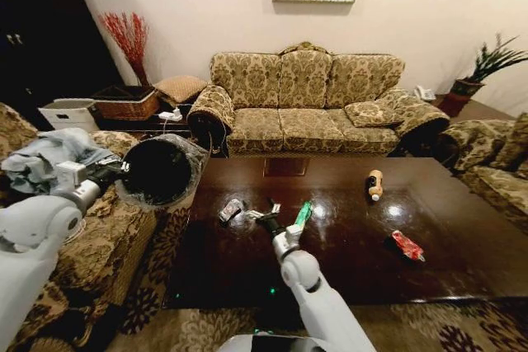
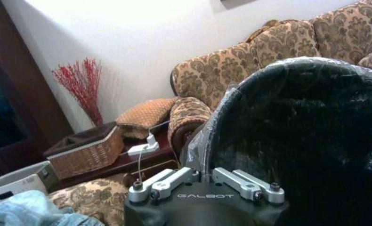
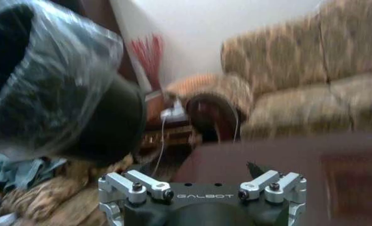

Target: Move to the front of the table and place the trash on the table into the trash bin.

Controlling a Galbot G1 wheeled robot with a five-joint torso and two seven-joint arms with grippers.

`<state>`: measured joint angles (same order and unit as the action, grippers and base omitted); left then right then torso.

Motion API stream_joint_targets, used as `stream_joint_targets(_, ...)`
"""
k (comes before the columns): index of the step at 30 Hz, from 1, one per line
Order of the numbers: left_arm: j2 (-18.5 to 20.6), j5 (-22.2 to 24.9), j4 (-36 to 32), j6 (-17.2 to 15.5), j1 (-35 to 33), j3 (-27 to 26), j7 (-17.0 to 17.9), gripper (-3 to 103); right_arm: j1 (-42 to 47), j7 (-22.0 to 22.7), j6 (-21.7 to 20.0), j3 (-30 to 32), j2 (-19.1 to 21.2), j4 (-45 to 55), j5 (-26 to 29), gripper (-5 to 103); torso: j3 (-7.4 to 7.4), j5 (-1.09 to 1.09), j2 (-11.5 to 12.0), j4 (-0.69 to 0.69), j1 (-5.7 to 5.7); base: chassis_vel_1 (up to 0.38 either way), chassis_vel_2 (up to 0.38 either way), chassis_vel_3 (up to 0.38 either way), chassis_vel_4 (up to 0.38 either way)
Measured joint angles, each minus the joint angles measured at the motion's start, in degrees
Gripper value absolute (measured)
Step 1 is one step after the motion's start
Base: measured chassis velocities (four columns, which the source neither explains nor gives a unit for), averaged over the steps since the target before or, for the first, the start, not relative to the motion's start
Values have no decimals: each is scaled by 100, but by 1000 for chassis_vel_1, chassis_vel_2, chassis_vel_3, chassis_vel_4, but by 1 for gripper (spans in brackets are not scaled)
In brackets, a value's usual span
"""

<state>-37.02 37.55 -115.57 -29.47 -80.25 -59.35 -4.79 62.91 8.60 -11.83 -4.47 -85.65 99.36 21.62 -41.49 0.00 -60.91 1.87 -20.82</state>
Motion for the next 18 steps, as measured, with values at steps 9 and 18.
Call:
stream_joint_targets(9, 154, -12, -1, 1, -99, 102, -1, 0, -984, 1641, 221, -528, -665, -2031, 398, 100, -7, -2, 4, -6, -14, 10, -10, -3, 16)
stream_joint_targets(18, 240, -17, 49, 17, -101, 216, -2, 0, -1498, 1135, 737, -249, -661, -3232, 158, 100, -4, -1, 4, -4, -9, 0, 0, 0, 0)
